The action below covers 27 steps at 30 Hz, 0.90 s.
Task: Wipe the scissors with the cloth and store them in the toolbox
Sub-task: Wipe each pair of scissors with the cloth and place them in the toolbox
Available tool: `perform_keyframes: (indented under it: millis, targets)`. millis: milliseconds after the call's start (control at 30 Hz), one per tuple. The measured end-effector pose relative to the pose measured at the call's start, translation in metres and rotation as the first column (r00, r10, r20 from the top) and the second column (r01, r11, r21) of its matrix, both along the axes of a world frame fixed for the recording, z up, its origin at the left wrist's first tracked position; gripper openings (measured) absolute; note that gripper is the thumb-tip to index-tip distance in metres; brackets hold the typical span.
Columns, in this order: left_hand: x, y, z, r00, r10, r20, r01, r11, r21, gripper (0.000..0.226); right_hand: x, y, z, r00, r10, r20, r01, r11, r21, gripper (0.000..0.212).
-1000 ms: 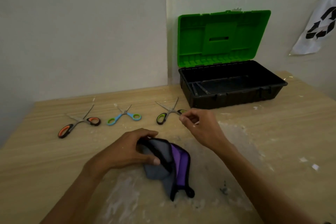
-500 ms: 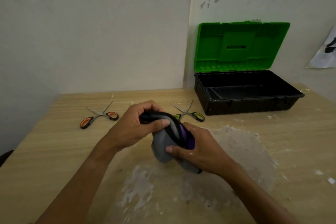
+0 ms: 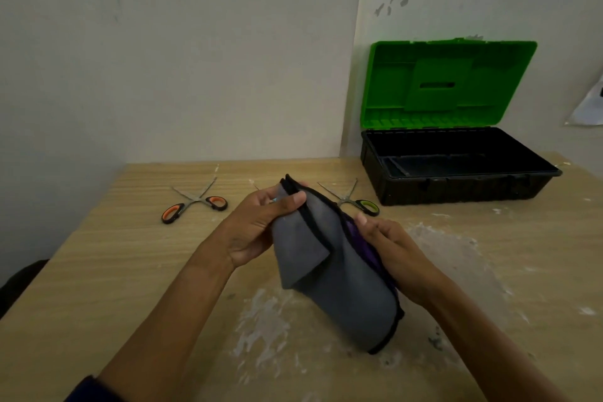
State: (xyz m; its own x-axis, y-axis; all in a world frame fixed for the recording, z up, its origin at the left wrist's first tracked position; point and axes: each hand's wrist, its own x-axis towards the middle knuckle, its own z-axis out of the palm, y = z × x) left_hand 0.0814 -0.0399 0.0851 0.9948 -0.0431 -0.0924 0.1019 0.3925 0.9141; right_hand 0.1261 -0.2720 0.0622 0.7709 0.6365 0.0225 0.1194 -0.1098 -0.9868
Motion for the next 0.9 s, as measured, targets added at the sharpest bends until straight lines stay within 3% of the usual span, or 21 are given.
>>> perform_keyframes:
  millis: [233,300,333,400,433,467,500,600,667,733,800,900]
  targets:
    - [0.000,-0.011,0.001,0.999,-0.017,0.049,0.009,0.987,0.161,0.038,-0.011,0.013,-0.003,0.996,0.025,0.083,-0.029,0.998,0.049,0.037]
    - [-0.002,-0.013,-0.002,0.999,-0.020,0.048,0.008,0.972,0.234,0.054,-0.011,0.013,-0.003,1.000,-0.006,0.021,0.003,0.993,0.118,0.030]
    - [-0.003,-0.012,-0.004,0.997,-0.064,0.044,0.046,0.943,0.330,0.072,-0.010,0.013,-0.002,0.999,-0.017,-0.048,0.025,0.985,0.172,0.031]
    - [-0.006,-0.008,-0.007,0.977,-0.214,-0.024,0.186,0.785,0.591,0.110,-0.006,0.011,-0.001,0.980,-0.029,-0.198,0.082,0.961,0.265,0.033]
    - [-0.008,-0.008,-0.007,0.963,-0.261,-0.070,0.241,0.711,0.661,0.122,-0.004,0.010,0.000,0.965,-0.037,-0.261,0.115,0.949,0.292,0.035]
    - [-0.008,-0.007,-0.009,0.956,-0.277,-0.099,0.270,0.693,0.669,0.123,-0.003,0.009,0.001,0.947,-0.043,-0.317,0.147,0.939,0.312,0.037]
    - [-0.008,-0.007,-0.009,0.961,-0.253,-0.116,0.269,0.741,0.616,0.116,-0.002,0.007,0.001,0.928,-0.041,-0.370,0.174,0.927,0.333,0.039]
    - [-0.005,-0.009,-0.013,0.980,-0.131,-0.152,0.176,0.924,0.339,0.062,0.000,0.002,0.004,0.894,0.008,-0.449,0.207,0.880,0.427,0.041]
    - [-0.003,-0.010,-0.015,0.986,0.021,-0.167,0.027,0.960,0.278,0.039,0.001,0.000,0.007,0.928,-0.070,-0.365,0.215,0.902,0.374,0.042]
    - [0.000,-0.005,-0.014,0.964,0.214,-0.157,-0.178,0.960,0.216,0.038,0.003,0.000,0.008,0.942,-0.280,-0.184,0.312,0.934,0.174,0.047]
    - [0.001,-0.002,-0.011,0.947,0.295,-0.127,-0.274,0.948,0.161,0.042,0.005,-0.001,0.005,0.905,-0.424,-0.040,0.425,0.904,0.040,0.056]
    - [-0.005,-0.006,-0.005,0.976,0.218,0.018,-0.218,0.966,0.138,0.051,0.005,-0.007,0.005,0.921,-0.365,0.139,0.367,0.930,0.013,0.064]
